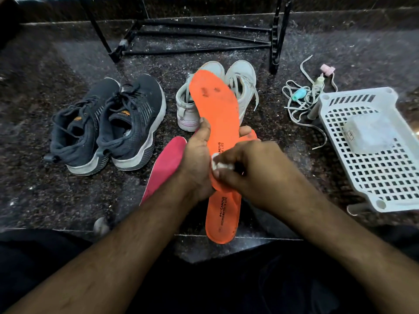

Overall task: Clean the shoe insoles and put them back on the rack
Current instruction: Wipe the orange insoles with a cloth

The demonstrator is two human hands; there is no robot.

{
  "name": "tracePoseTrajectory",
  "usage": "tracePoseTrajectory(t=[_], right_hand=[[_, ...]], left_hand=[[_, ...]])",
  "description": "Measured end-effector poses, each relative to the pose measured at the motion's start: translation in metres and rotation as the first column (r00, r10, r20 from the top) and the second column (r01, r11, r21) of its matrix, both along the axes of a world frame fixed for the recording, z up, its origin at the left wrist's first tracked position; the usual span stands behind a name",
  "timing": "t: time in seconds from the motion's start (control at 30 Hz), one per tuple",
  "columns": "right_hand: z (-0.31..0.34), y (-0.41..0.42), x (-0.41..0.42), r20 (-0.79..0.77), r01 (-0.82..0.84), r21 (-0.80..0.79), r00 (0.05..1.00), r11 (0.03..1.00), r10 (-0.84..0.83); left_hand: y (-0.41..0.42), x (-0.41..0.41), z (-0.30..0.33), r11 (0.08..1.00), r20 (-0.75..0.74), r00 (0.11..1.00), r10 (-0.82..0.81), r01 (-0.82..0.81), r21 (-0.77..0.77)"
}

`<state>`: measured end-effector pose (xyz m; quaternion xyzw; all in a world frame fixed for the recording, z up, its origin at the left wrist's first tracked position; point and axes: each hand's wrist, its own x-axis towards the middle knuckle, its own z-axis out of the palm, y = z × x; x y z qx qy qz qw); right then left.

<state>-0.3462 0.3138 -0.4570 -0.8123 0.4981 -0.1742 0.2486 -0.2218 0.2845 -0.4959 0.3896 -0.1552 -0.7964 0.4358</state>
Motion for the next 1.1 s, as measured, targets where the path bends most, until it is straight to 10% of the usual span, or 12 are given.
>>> tracePoseTrajectory(t=[0.13,0.3,0.5,0.73,1.0,1.1], right_hand=[[-0.001,-0.008,-0.013,0.012,-0.145,-0.010,0.989,0.989,0.146],[-0.009,-0.026,-0.020,0.139,0.140,-0.128,0.983,0.982,-0.122],[-0.011,-0.009,-0.009,0.015,-0.160,-0.026,0.987,0.987,0.160],[-0.010,-0.039,-0.029,0.037,0.164,-0.287,0.986,0.944,-0.161],[-0.008,-0.021,-0.025,0.088,-0.170,0.033,0.982,0.985,0.166],[-0.009,-0.033,-0.033,0.095,0.002,-0.072,0.995,0.997,0.005]], left_hand=[[0.001,-0.001,0.003,1.000,-0.031,1.000,0.001,0.000,0.012],[0.009,-0.012,0.005,0.999,-0.085,0.996,-0.033,0.034,0.017],[-0.002,0.006,0.004,1.000,-0.006,1.000,-0.013,0.013,-0.002],[0.010,-0.009,0.008,0.992,0.043,0.992,-0.122,0.123,-0.018],[0.005,-0.001,0.010,0.995,-0.103,0.990,-0.097,0.095,-0.027],[0.007,-0.004,0.009,0.991,-0.004,0.991,-0.137,0.137,-0.012]])
